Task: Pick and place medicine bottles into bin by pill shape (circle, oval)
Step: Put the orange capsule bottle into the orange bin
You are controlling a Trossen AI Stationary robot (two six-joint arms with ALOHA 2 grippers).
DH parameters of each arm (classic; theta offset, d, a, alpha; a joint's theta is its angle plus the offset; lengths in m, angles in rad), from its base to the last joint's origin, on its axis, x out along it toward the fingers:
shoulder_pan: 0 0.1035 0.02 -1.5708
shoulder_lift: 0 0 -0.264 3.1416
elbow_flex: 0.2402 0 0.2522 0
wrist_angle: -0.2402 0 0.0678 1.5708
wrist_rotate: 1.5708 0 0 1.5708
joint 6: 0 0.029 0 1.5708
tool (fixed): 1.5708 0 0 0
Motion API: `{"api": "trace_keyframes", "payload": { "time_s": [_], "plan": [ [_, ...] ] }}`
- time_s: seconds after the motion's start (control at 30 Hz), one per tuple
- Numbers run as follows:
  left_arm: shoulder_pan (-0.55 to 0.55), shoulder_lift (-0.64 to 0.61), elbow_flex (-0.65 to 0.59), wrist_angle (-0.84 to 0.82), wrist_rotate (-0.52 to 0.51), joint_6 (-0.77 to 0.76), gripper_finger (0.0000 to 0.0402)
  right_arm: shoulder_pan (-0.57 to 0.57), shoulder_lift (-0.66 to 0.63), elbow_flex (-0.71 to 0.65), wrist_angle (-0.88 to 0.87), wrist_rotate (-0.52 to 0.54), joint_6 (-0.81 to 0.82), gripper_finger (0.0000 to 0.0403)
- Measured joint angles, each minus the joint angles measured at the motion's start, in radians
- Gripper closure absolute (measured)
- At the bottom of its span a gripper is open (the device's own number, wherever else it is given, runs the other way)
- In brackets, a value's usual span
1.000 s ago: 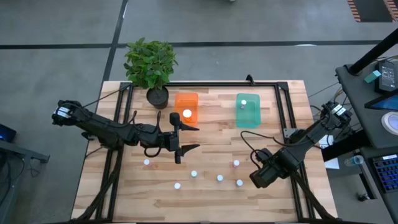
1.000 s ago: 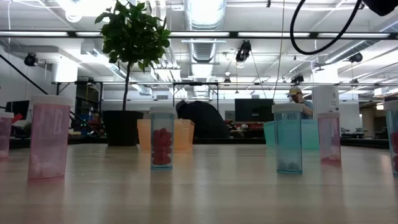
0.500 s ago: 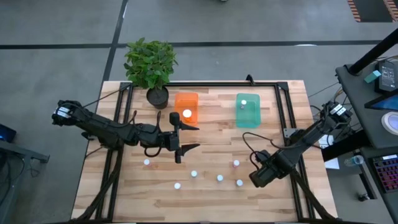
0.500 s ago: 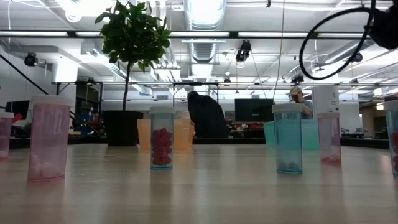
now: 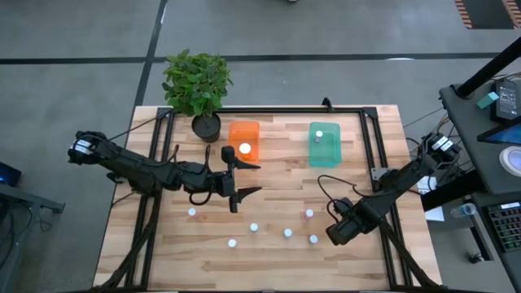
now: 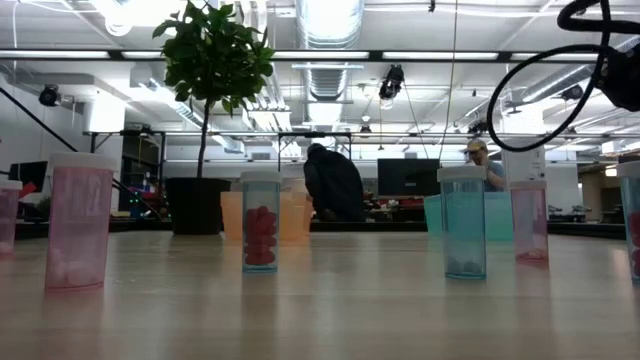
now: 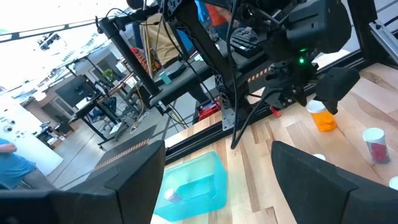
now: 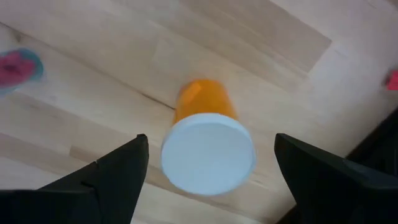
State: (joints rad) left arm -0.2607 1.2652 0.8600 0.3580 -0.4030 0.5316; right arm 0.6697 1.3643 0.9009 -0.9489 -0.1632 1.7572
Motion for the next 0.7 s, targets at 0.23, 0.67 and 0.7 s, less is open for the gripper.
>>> {"api": "trace_keyframes", "payload": {
  "time_s": [0.23,0.67,0.7],
  "plan": [
    [0.000,0.000,-0.001,0.000,0.000,0.000,0.0127,0.000,0.000,-0.021,0.008,0.004,0.006,0.0087],
    [0.000,0.000,-0.001,0.000,0.000,0.000,0.0127,0.000,0.000,-0.023,0.047,0.005,0.008,0.0165],
    [0.000,0.000,-0.001,0.000,0.000,0.000,0.0127,0.000,0.000,-0.023,0.046,0.005,0.008,0.0170]
  ]
}}
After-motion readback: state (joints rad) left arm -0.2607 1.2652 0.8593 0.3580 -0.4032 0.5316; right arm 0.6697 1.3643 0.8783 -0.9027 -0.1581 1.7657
